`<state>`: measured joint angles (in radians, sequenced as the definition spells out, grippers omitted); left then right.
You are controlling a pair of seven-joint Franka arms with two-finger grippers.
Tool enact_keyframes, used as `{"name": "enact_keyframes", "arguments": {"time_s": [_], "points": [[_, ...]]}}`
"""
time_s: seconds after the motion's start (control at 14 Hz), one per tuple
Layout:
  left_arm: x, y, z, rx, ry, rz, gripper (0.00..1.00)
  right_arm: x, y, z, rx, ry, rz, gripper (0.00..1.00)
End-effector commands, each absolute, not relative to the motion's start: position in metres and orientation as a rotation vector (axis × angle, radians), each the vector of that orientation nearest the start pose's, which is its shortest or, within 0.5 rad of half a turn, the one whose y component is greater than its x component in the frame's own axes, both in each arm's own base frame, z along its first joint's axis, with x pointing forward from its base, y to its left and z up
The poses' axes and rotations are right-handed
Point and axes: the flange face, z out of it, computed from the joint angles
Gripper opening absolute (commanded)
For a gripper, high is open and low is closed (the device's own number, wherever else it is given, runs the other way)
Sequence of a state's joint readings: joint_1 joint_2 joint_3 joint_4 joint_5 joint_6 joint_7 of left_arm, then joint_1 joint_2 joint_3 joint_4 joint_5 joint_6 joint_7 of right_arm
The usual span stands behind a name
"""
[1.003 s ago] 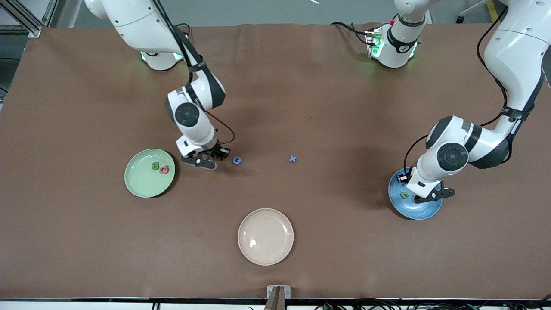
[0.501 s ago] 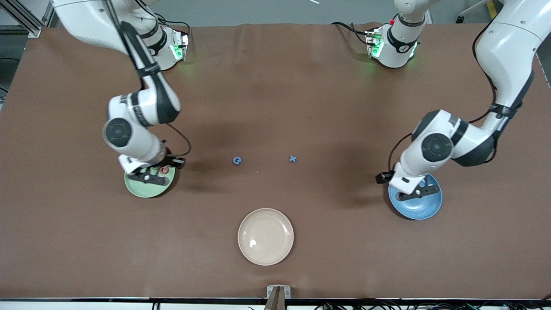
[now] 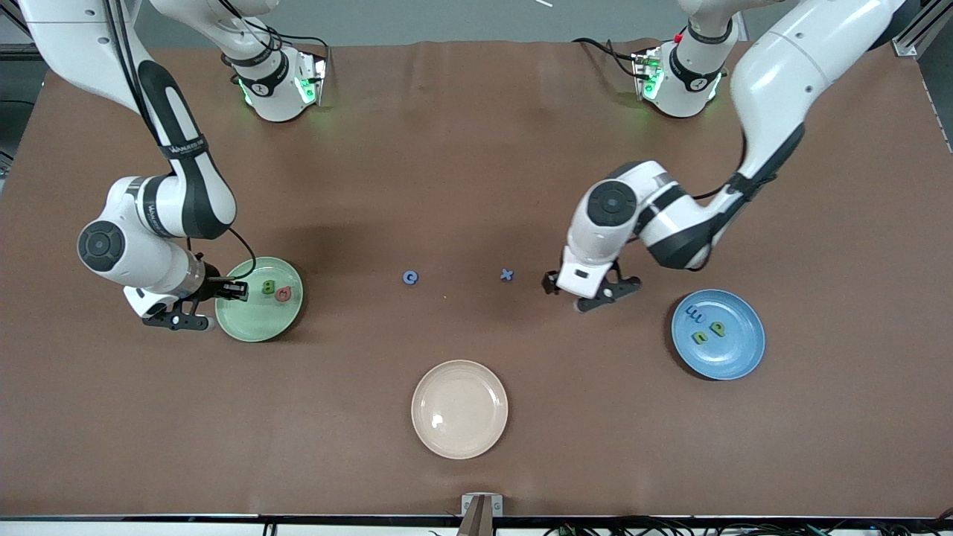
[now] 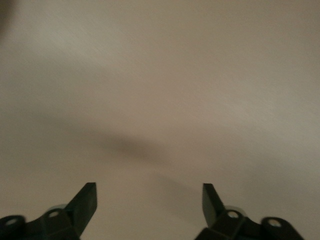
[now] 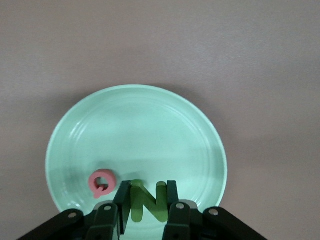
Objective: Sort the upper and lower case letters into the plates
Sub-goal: 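Grasp the blue x with the left gripper while the right gripper grasps blue J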
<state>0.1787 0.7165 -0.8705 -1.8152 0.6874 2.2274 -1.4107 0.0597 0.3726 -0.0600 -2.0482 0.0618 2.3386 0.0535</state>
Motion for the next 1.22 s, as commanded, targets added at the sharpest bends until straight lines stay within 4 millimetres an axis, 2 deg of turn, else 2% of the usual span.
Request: {"name": "enact_keyframes", "arguments": {"time_s": [0.0,0.29,0.43,0.64,0.72,0.79,0.86,1.0,1.15], "points": [[0.533,-0.392,0.235,-3.108,-0.756,-0.040,0.86,0.584,-0.001,0.228,-3.118,0.138,0.134,0.02],[0.515,-0.444,0.203,-3.054,-0.885,-0.090,0.82,0.580,-0.013,0.203,-3.120,0.159,0.157,0.02],[0.506,-0.463,0.189,-3.036,-0.929,-0.079,0.80,0.574,-0.013,0.193,-3.121,0.161,0.148,0.02],[0.499,-0.470,0.180,-3.028,-0.949,-0.060,0.76,0.572,-0.014,0.186,-3.121,0.166,0.155,0.03],[0.497,-0.471,0.175,-3.023,-0.947,-0.048,0.73,0.571,-0.013,0.183,-3.121,0.166,0.160,0.07],[0.497,-0.470,0.173,-3.021,-0.949,-0.043,0.71,0.571,-0.013,0.181,-3.122,0.164,0.167,0.39],[0.496,-0.471,0.171,-3.021,-0.947,-0.034,0.69,0.572,-0.013,0.181,-3.121,0.170,0.165,0.99],[0.495,-0.472,0.170,-3.021,-0.943,-0.034,0.63,0.575,-0.013,0.188,-3.120,0.172,0.165,1.00],[0.492,-0.474,0.170,-3.023,-0.936,-0.034,0.48,0.584,-0.010,0.207,-3.118,0.175,0.136,1.00]]}}
